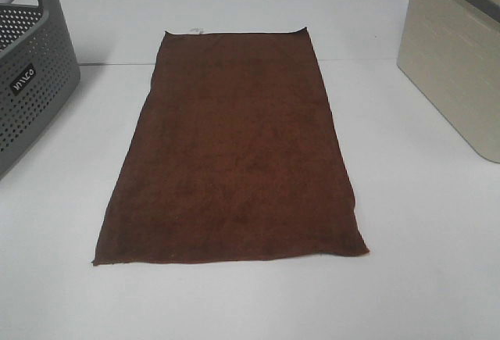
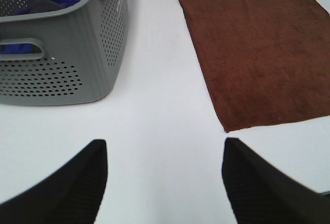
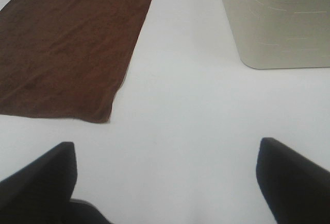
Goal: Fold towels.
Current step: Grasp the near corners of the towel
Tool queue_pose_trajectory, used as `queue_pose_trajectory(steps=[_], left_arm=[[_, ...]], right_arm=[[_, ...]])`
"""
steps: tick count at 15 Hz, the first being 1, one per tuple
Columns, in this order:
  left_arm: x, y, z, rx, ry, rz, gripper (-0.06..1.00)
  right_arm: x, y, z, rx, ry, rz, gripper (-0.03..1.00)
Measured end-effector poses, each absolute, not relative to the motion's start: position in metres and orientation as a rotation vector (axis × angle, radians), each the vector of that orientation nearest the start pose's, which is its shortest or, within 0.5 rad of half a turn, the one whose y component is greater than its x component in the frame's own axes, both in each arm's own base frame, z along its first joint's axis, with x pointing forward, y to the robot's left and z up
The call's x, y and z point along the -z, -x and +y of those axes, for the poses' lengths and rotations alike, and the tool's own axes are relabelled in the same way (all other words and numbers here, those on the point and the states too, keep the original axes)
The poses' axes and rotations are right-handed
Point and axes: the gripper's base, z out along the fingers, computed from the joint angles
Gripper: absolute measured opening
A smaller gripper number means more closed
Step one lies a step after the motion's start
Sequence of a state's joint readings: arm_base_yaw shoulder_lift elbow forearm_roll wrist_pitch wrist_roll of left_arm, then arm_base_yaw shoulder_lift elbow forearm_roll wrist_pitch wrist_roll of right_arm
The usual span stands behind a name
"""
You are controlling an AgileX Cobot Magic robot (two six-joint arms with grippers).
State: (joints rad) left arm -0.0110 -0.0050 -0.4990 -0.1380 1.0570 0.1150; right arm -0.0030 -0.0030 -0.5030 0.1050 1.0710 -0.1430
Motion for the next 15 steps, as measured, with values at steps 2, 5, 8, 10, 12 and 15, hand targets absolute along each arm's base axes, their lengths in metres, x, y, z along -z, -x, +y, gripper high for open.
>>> queue_pose_trajectory(steps=[2, 5, 8, 10, 12, 15], left_arm=[[-0.2779, 0.0059, -0.0108, 0.099, -0.134, 2.026, 0.62], [-0.2779, 0.0059, -0.0108, 0.099, -0.134, 2.026, 0.62], [-0.2779, 0.0059, -0.0108, 0.099, -0.134, 2.026, 0.62], [-0.2779, 0.0059, -0.0108, 0.099, -0.134, 2.026, 0.62], [-0.2779, 0.0059, -0.0108, 0.099, -0.134, 2.026, 0.62], [-0.2779, 0.0059, -0.0108, 0.099, -0.134, 2.026, 0.62]], right_arm=[[-0.2776, 0.0063, 0.0084, -0.035, 0.149, 2.039, 0.88], [-0.2776, 0.0063, 0.0084, -0.035, 0.149, 2.039, 0.88], [-0.2776, 0.0063, 0.0084, -0.035, 0.149, 2.039, 0.88], [-0.2776, 0.0063, 0.0084, -0.035, 0.149, 2.039, 0.88], [-0.2776, 0.0063, 0.0084, -0.035, 0.149, 2.039, 0.88], [-0.2776, 0.0063, 0.0084, -0.035, 0.149, 2.039, 0.88]])
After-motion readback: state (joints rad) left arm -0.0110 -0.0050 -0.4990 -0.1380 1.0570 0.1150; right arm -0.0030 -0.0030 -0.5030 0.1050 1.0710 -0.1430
